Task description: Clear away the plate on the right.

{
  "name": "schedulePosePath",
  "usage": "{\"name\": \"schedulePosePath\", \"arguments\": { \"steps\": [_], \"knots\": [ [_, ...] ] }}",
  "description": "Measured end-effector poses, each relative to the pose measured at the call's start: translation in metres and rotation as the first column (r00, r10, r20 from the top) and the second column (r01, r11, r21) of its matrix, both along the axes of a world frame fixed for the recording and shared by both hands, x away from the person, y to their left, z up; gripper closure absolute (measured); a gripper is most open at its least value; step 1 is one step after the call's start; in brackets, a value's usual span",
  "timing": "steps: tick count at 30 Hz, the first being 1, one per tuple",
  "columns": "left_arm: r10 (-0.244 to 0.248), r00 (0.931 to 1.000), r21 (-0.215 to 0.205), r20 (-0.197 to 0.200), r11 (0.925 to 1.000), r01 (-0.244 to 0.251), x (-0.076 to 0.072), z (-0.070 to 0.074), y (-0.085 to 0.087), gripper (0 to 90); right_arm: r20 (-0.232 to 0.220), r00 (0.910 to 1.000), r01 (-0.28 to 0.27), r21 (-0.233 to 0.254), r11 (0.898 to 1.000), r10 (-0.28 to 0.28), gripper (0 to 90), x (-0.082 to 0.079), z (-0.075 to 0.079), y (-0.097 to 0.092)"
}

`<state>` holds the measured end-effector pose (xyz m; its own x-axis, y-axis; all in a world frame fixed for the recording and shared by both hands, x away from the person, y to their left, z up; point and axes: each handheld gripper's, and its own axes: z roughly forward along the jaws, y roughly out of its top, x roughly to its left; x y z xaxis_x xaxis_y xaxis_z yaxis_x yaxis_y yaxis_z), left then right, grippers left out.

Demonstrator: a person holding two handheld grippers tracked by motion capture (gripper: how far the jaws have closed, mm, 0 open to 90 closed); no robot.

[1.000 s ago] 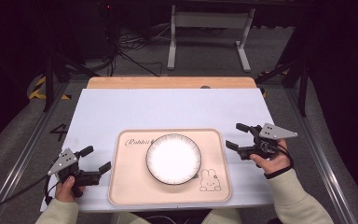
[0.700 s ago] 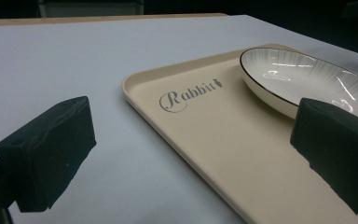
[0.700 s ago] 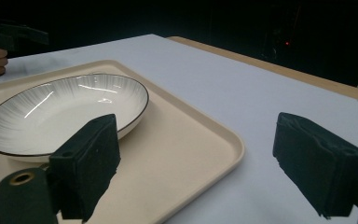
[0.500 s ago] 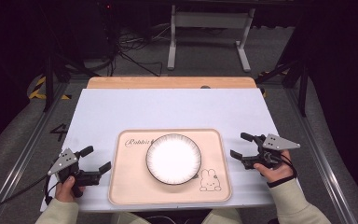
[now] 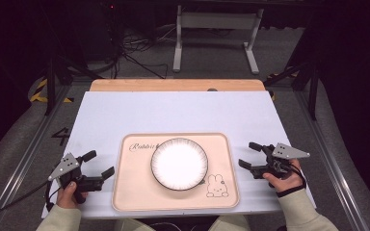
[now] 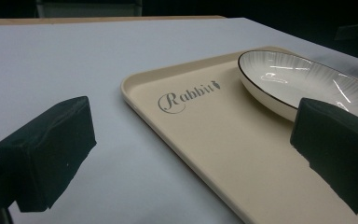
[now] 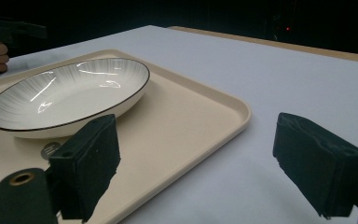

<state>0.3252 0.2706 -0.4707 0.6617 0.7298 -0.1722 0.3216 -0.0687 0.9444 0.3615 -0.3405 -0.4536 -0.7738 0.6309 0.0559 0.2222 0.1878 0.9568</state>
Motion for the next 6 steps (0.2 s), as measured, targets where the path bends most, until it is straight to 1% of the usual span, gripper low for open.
{"name": "schedulePosePath", "arguments": {
  "steps": [6],
  "knots": [
    [-0.007, 1.0, 0.007, -0.002, 1.0, 0.007, 0.0, 0.0003, 0.0001, 0.4, 0.006, 1.0, -0.004, -0.018, 1.0, 0.004, 12.8, -0.0007, -0.0002, 0.0017]
  ]
}}
